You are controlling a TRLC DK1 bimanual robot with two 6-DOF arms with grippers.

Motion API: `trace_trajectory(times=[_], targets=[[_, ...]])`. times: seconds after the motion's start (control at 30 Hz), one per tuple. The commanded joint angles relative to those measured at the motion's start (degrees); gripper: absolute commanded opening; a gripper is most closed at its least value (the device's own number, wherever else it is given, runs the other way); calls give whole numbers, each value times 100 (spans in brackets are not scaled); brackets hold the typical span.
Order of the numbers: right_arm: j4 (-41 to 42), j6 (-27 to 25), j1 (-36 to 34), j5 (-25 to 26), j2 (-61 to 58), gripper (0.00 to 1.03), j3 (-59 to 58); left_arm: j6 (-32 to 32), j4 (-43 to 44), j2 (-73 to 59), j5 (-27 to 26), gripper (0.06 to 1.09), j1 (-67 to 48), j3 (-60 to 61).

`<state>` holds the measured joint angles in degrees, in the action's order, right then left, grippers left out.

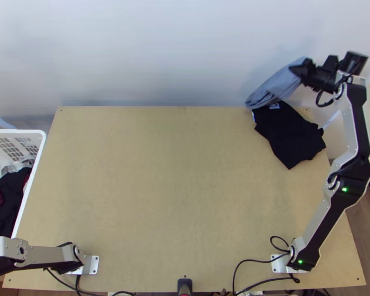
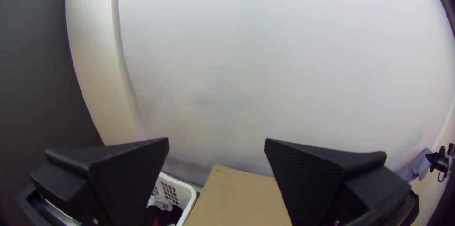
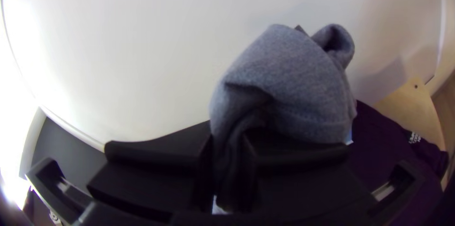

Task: Fold the t-shirt

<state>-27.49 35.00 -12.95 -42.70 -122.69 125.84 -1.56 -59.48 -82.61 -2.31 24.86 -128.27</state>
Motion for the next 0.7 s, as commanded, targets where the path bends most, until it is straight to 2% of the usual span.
trace_trajectory(times=[0.0,0.27,0.67], targets=[[-205,-345,-111,-37,-70,3,90,-37,86,-1,2,104,-25,65],[-1180,-1013,-480,16,132,3,-297,-46,86,-10,2,104,1,127],[-1514,-1523,-1060,77,747,3,-1448,24,174,-98,-7,104,-201,153]])
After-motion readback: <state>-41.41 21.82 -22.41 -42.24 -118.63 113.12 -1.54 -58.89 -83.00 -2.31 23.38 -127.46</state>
